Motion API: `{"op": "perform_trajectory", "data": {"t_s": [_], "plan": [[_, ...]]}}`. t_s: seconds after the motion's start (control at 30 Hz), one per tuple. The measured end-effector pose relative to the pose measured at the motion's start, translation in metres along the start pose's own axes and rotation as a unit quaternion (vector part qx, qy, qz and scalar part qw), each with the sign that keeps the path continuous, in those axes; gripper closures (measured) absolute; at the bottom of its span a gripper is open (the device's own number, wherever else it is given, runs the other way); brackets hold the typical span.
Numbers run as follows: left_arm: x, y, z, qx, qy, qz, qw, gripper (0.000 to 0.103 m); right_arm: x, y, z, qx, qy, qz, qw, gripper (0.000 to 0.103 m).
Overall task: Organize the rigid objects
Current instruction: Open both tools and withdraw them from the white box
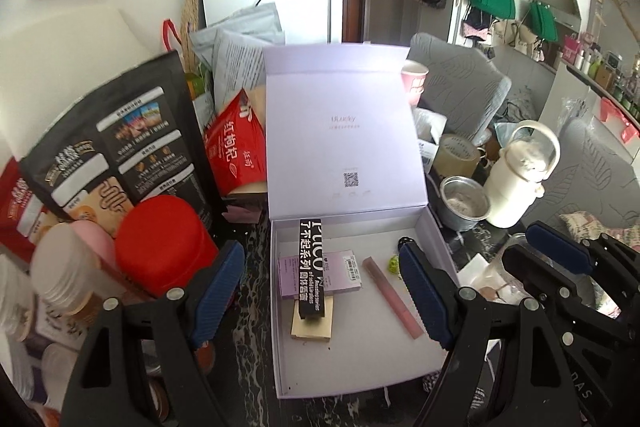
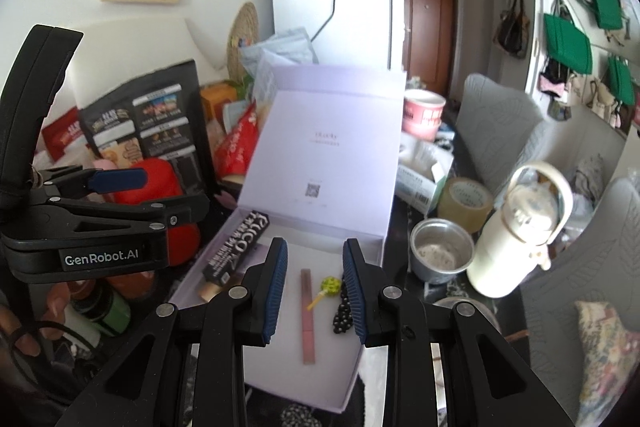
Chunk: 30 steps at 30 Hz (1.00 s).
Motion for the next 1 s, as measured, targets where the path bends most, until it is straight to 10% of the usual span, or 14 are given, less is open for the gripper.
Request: {"op": "perform_trajectory", "data": {"t_s": [1.0], "plan": [[0.082, -0.116, 0.028, 0.025, 0.022, 0.039, 0.9987, 0.023, 0.057, -0.123, -0.031, 0.004, -0.004, 0.05, 0.999, 0.07]]}}
Point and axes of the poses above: each gripper's, at about its wrist camera, not at the fingertips, and y roughly the way its jaws point, z to its right, x to its underside, the point moved 6 cm from there along y, roughly the way its jaws point, and after that the axes turned 7 degrees about x, right-handed, at the moved point
